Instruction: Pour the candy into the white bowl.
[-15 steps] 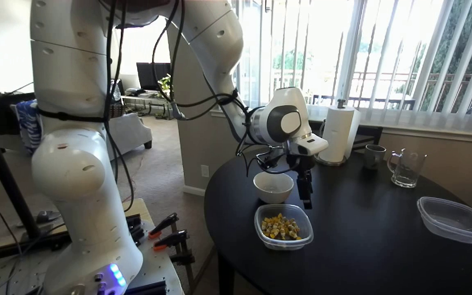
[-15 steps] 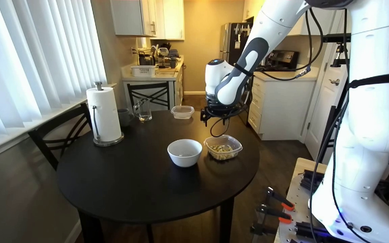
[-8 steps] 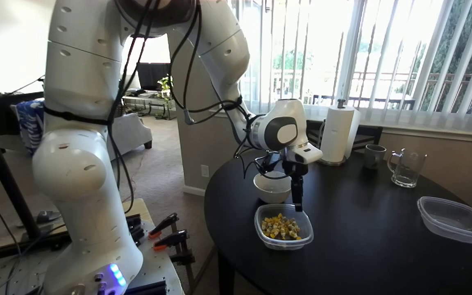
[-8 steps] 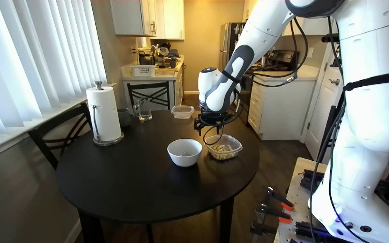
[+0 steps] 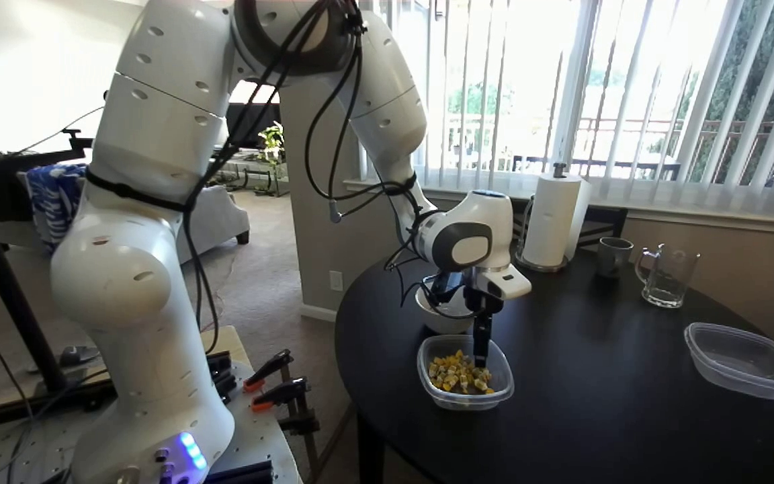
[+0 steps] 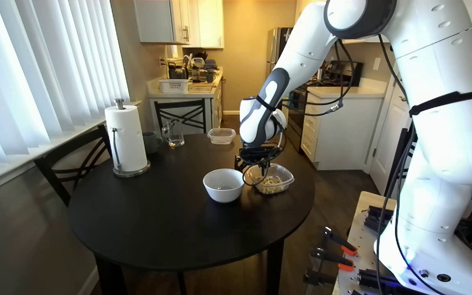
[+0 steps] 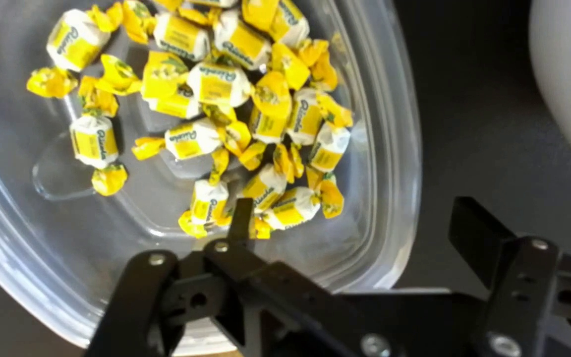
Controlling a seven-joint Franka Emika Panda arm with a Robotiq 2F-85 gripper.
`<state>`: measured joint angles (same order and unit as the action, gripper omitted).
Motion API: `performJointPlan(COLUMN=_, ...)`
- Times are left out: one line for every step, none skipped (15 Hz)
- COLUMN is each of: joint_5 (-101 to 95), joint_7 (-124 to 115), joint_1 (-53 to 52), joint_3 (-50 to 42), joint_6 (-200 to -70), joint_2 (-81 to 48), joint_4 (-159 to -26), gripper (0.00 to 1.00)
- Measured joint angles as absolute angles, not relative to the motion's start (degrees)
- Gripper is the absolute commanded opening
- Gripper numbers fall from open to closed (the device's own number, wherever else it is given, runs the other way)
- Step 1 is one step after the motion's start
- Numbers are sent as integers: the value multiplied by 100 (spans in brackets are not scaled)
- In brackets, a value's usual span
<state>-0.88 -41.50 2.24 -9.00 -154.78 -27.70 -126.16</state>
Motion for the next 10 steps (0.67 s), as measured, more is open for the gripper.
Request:
performJointPlan(joint_5=-22, joint_7=-4091, joint_1=211, joint_3=-893, joint_6=-15449, joint_2=-2790, joint_4=-12619, gripper=100)
performJointPlan(joint_5=13, joint_7=-4076, joint_1=198, joint_3=-891, joint_6=-15408, joint_2=-2798, joint_4=-12625, gripper=100)
performJointPlan(joint_5=39, joint_7=-4076, joint_1=192, joint_3=-891, joint_6=-15361, joint_2=-2798, joint_4=-12631, gripper=100)
performJointPlan(joint_5=55, joint_7=-4076, joint_1=192, joint_3=-892, joint_6=-15331, joint_2=-2797, joint_4=-12638, gripper=100)
performJointPlan(joint_5=64, joint_7=-4076, joint_1=192, joint_3=-895, joint_6=-15315, joint_2=-2792, joint_4=-12654, gripper=100)
performJointPlan(joint_5=67, joint_7=-4076, joint_1=192, joint_3=-898, joint_6=-15313, joint_2=-2781, joint_4=-12679, gripper=100)
performJointPlan(joint_5=67, joint_7=-4076, joint_1=192, joint_3=-901, joint_6=-15313, joint_2=-2758, joint_4=-12718, gripper=100)
performJointPlan(joint_5=67, joint_7=-4072, joint_1=192, joint_3=-903, joint_6=-15313, joint_2=-2719, joint_4=-12773, gripper=100)
performJointPlan(joint_5=67, joint_7=-4046, joint_1=191, joint_3=-903, joint_6=-15319, joint_2=-2665, joint_4=-12847, gripper=100)
performJointPlan(joint_5=67, joint_7=-3999, joint_1=188, joint_3=-903, joint_6=-15347, joint_2=-2598, joint_4=-12941, gripper=100)
